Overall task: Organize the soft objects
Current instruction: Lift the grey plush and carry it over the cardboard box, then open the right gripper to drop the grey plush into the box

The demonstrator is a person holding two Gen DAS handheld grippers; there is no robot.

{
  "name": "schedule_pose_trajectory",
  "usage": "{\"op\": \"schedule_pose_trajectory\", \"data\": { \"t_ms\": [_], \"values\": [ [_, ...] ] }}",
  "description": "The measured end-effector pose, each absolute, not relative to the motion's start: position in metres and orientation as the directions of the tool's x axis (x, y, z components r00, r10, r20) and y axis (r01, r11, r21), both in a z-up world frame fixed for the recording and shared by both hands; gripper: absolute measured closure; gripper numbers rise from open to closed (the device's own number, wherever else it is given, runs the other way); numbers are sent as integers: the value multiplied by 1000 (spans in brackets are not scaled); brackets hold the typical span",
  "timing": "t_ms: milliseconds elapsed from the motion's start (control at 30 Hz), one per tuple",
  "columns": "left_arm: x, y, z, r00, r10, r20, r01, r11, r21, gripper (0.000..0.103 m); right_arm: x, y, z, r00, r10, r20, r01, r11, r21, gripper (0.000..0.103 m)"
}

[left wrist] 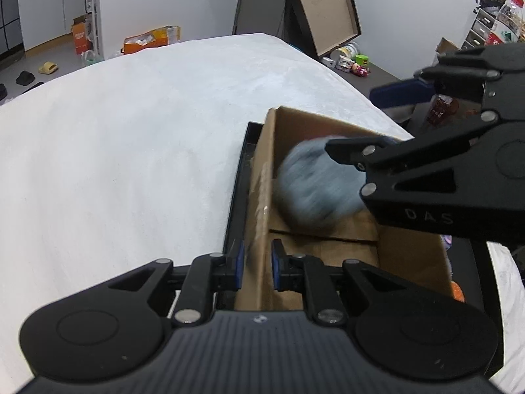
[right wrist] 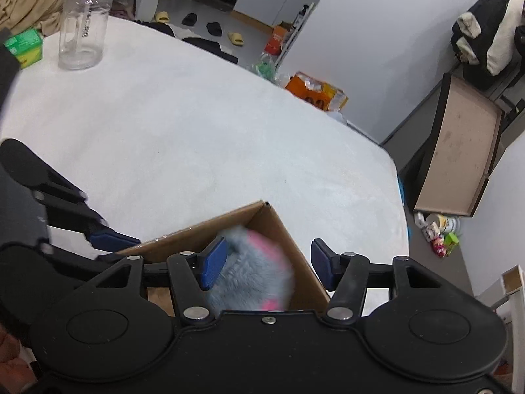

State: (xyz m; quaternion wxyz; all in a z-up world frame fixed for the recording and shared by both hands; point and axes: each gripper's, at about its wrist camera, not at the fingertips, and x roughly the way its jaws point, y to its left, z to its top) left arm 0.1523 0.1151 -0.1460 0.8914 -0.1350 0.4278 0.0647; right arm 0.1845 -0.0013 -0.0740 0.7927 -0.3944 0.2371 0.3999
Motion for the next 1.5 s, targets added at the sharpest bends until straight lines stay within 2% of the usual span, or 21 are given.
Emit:
{"op": "schedule_pose_trajectory", "data": {
  "t_ms": [133,267,333,400,533,700,800,1033,1233,1500],
  "values": [
    [151,118,-146,624,-1,-781,-235,953,-189,86,188,-5,-77,570,434,-698,-816,398,-419,48],
    [153,117,-144,617,0,-787,-228,957,-179,80,188,-17,-73,573,433,-696,-808,438,-393,47],
    [154,115,-142,613,9,-790,-227,960,-165,71,187,-25,-71,580,424,-696,-800,459,-386,46],
    [155,112,-139,612,20,-790,-224,963,-149,58,186,-37,-68,584,417,-697,-790,490,-369,46],
    [151,105,-136,613,30,-790,-212,969,-127,48,187,-64,-60,589,416,-693,-762,571,-306,44],
    [146,93,-130,612,47,-790,-192,977,-90,26,182,-104,-54,611,401,-683,-712,655,-252,32],
    [144,83,-126,610,58,-790,-166,985,-56,21,178,-126,-55,617,386,-686,-681,699,-219,23],
    [141,72,-116,606,65,-793,-128,992,-17,18,172,-170,-60,613,368,-700,-610,783,-123,18],
    [132,80,-102,615,15,-788,-84,995,-46,18,160,-199,-67,605,361,-710,-554,831,-50,12],
    [114,66,-84,637,67,-768,-20,997,71,17,138,-231,-75,599,339,-725,-464,885,31,12]
  ]
}}
